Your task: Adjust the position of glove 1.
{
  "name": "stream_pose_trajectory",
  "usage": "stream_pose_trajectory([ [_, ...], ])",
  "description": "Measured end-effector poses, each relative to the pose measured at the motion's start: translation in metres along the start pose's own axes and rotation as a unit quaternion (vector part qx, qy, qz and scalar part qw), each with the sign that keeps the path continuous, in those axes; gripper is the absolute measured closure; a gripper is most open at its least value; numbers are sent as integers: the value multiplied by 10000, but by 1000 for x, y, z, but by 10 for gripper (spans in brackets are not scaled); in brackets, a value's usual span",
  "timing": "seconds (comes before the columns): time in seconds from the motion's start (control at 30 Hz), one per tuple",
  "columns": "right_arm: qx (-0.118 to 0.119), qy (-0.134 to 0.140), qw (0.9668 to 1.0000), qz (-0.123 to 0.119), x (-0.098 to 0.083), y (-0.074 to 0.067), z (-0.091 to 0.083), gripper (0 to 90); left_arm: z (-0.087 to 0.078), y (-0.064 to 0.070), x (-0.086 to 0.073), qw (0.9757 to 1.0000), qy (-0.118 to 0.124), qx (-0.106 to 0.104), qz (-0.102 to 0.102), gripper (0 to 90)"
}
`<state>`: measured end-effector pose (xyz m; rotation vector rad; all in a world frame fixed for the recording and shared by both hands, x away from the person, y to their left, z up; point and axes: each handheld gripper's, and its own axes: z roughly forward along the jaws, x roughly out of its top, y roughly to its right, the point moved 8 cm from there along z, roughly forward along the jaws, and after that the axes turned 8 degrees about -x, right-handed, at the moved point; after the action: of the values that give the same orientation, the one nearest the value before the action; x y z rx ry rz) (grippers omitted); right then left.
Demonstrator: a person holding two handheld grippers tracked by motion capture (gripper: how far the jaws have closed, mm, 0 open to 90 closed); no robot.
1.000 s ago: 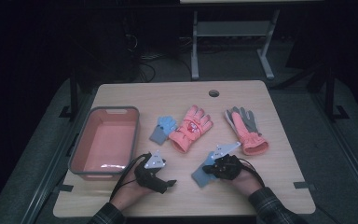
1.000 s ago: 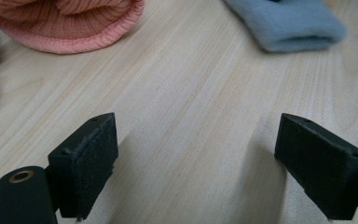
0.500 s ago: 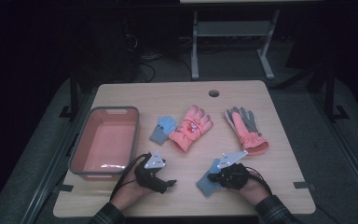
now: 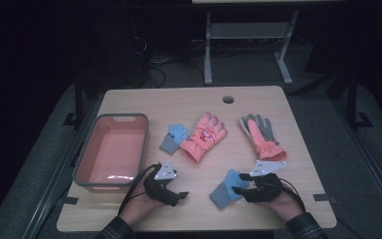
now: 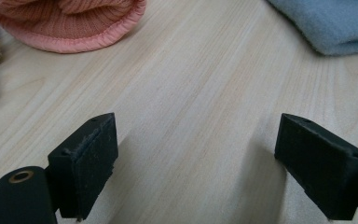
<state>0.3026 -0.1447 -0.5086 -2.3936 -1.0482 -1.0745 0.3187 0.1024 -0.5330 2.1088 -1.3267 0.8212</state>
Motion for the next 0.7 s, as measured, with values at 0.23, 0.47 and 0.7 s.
stream_pose_trajectory([
  [0.23, -466, 4, 9989, 87, -26, 27, -13, 309, 0, -1, 0, 10000, -33, 8, 31, 126],
  [0.47, -781, -30, 9963, 366, -43, 52, -20, 242, 0, -1, 1, 10000, -24, 38, -44, 136],
  [0.7, -896, -162, 9947, 486, -50, 61, -17, 221, -1, -3, 7, 9996, -133, 40, -261, 191],
])
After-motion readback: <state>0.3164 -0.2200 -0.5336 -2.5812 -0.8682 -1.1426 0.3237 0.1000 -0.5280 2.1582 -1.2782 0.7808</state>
